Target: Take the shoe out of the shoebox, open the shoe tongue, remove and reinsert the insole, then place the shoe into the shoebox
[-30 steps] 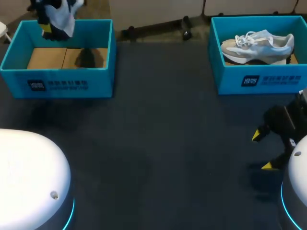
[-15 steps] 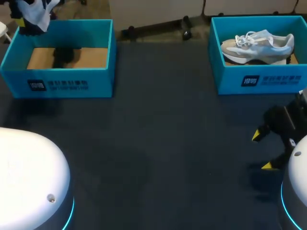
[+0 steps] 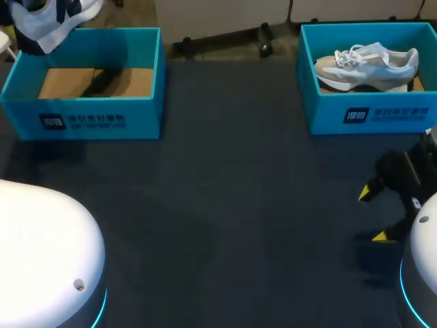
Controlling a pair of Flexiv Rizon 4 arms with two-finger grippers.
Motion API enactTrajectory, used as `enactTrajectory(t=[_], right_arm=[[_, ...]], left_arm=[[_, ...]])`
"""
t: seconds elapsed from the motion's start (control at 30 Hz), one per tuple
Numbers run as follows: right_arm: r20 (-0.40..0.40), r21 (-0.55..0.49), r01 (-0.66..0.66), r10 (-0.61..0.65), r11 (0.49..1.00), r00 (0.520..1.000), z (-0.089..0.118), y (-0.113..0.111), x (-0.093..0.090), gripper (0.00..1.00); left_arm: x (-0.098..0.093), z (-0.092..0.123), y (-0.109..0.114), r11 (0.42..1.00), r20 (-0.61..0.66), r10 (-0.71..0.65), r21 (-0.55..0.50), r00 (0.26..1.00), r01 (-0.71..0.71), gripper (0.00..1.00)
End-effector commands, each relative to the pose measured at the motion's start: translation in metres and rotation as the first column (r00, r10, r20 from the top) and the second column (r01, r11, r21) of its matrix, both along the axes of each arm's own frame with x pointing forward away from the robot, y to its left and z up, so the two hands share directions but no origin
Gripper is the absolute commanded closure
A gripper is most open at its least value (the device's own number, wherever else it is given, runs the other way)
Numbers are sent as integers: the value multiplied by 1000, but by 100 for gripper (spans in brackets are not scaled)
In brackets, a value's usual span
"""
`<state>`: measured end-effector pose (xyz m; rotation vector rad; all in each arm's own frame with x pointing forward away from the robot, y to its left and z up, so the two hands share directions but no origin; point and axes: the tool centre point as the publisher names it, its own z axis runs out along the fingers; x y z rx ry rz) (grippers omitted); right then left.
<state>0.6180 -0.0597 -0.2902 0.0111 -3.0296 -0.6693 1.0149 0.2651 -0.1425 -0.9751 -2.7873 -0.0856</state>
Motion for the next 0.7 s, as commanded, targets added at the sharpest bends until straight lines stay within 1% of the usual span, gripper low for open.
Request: enactTrajectory(t=[0.03, 0.2, 0.23, 0.27, 0.3, 0.33, 0.37, 0.4, 0.53, 0.57, 0.6, 0.63, 0.67, 0.7], right_arm=[[2, -3, 1, -1, 1000, 1000, -1, 0, -1, 0], [2, -3, 1, -1, 1000, 1000, -1, 0, -1, 0], [2, -3, 1, -1, 1000, 1000, -1, 0, -1, 0], [2, -3, 1, -1, 1000, 1000, -1, 0, -1, 0], [2, -3, 1, -1, 1000, 1000, -1, 0, -1, 0], [2, -3, 1, -1, 1000, 1000, -1, 0, -1, 0], [2, -3, 1, -1, 1000, 1000, -1, 0, -1, 0], [2, -3, 1, -1, 1000, 1000, -1, 0, -1, 0], [2, -3, 1, -1, 1000, 1000, -1, 0, -1, 0], [2, -3, 1, -1, 1000, 1000, -1, 0, -1, 0], [2, -3, 1, -1, 1000, 1000, -1, 0, -1, 0], [2, -3, 1, -1, 1000, 1000, -1, 0, -1, 0], [2, -3, 1, -1, 1000, 1000, -1, 0, -1, 0], [2, -3, 1, -1, 1000, 1000, -1, 0, -1, 0]], left_arm=[[-5, 2, -3, 982, 14, -174, 80, 985, 172, 100], [-5, 2, -3, 982, 14, -174, 80, 985, 172, 100], [-3, 2, -2, 967, 67, -243, 96, 968, 236, 100], [0, 3, 0, 963, 78, -260, 93, 962, 252, 100], [4, 3, 3, 942, 79, -332, 82, 940, 326, 100], [6, 3, 5, 932, 82, -360, 82, 929, 354, 100], [13, 3, 9, 907, 88, -417, 101, 904, 409, 100], [16, 4, 13, 873, 95, -487, 83, 868, 480, 100], [31, -1, 20, 797, 73, -604, 83, 794, 599, 100], [33, -3, 22, 747, 72, -665, 64, 743, 662, 100], [36, -4, 24, 742, 69, -670, 59, 739, 667, 100], [39, -4, 25, 701, 72, -713, 66, 698, 710, 100], [39, -4, 28, 648, 67, -761, 56, 645, 759, 100], [42, -4, 31, 617, 61, -787, 72, 614, 784, 100]])
